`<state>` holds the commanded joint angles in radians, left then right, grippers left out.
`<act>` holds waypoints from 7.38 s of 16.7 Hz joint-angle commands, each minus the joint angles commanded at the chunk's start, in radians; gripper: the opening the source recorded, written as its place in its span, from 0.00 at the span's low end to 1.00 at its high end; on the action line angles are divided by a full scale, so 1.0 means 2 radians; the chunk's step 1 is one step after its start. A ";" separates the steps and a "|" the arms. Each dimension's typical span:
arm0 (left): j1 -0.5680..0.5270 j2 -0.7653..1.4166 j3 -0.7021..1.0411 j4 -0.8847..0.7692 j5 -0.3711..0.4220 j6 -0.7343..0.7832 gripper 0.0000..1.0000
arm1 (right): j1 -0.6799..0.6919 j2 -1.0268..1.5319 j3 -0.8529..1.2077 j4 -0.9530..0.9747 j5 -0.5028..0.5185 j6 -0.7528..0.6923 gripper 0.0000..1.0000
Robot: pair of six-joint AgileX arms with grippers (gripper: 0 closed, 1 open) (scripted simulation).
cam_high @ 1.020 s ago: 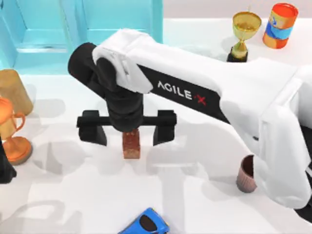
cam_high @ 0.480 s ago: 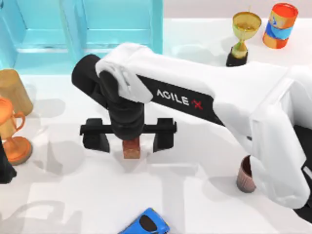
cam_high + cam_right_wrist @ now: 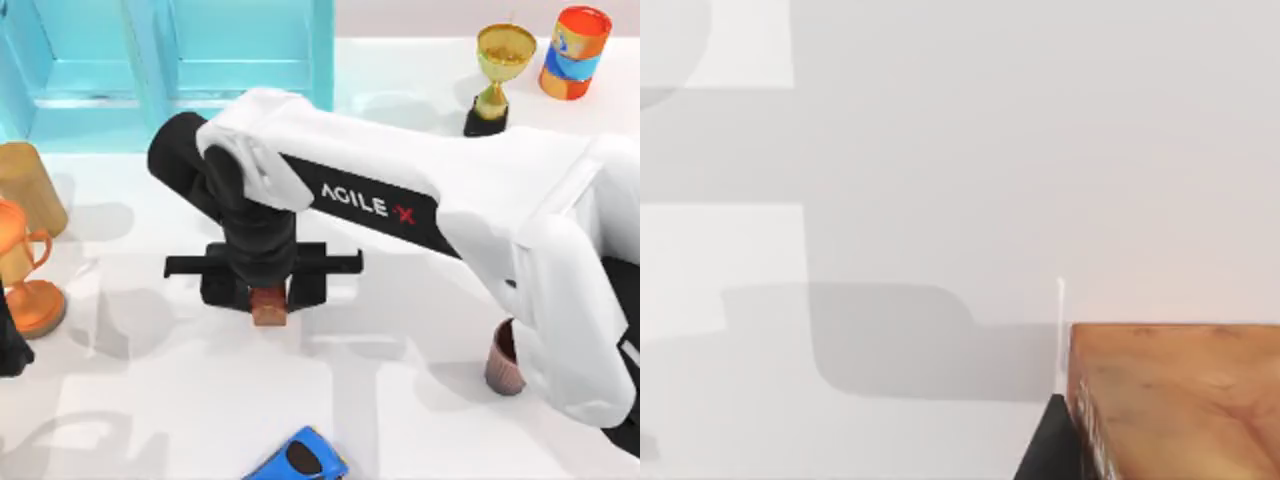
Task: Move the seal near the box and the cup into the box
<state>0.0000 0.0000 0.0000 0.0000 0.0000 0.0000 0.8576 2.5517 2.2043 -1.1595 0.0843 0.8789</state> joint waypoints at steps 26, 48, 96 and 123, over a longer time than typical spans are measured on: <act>0.000 0.000 0.000 0.000 0.000 0.000 1.00 | -0.073 -0.201 -0.150 -0.046 -0.007 -0.076 0.00; 0.000 0.000 0.000 0.000 0.000 0.000 1.00 | -0.337 -0.382 -0.371 0.003 -0.033 -0.343 0.00; 0.000 0.000 0.000 0.000 0.000 0.000 1.00 | -0.339 -0.363 -0.338 -0.015 -0.034 -0.345 1.00; 0.000 0.000 0.000 0.000 0.000 0.000 1.00 | -0.194 -0.433 -0.467 0.000 -0.042 -0.199 1.00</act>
<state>0.0000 0.0000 0.0000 0.0000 0.0000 0.0000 0.4695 1.6855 1.2701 -1.1590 -0.0005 0.4819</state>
